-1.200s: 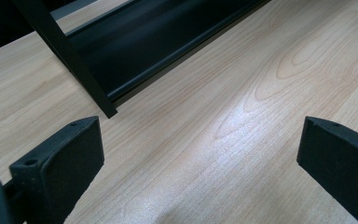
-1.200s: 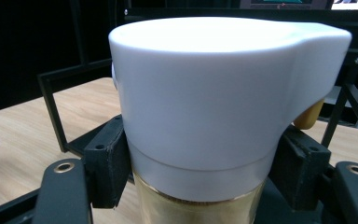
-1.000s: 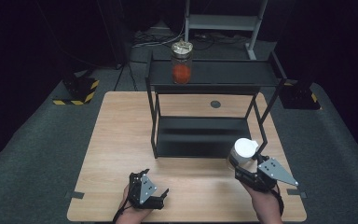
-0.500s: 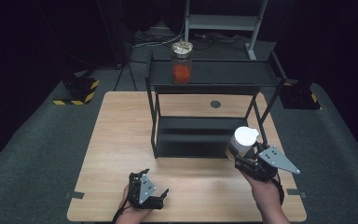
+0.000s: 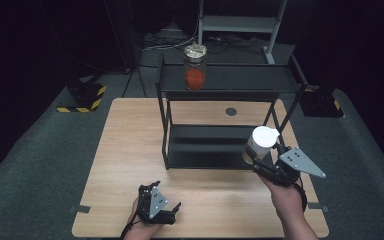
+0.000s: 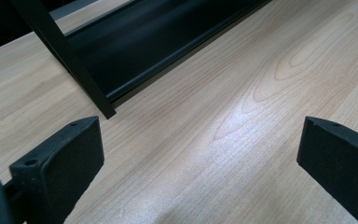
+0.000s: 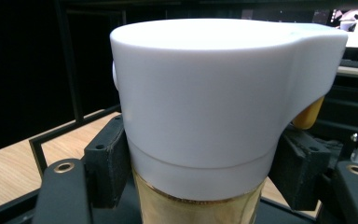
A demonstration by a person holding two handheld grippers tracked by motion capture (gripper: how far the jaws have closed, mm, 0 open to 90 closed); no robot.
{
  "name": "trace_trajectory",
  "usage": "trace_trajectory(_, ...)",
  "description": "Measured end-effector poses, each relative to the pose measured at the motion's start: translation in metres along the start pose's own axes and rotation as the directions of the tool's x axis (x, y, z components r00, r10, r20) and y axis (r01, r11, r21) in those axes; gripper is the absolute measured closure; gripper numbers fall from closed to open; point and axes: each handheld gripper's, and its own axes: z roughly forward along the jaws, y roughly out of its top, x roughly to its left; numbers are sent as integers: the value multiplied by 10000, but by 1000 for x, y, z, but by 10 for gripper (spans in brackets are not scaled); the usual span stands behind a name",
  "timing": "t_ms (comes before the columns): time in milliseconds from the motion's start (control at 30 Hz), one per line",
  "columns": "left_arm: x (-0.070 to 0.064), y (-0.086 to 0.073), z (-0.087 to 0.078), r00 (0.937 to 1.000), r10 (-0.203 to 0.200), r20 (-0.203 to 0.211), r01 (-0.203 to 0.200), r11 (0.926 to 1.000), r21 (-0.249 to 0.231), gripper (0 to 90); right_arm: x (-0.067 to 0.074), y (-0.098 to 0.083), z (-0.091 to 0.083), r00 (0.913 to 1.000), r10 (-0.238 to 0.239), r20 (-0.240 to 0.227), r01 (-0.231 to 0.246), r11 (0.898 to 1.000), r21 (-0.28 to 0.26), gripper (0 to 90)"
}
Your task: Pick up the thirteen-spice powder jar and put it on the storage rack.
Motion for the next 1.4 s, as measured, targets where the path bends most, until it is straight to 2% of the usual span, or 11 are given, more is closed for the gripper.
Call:
trace_trajectory(600, 0, 0, 0, 10000, 34, 33, -34, 10000, -10, 7, -1, 27, 11, 9999, -89, -93, 85, 9993, -362, 296)
trace_trajectory(1400, 1, -2, -1, 10000, 29, 62, -29, 9999, -96, 7, -4, 71, 25, 9990, -415, 156, 429, 9935, -1055, 296)
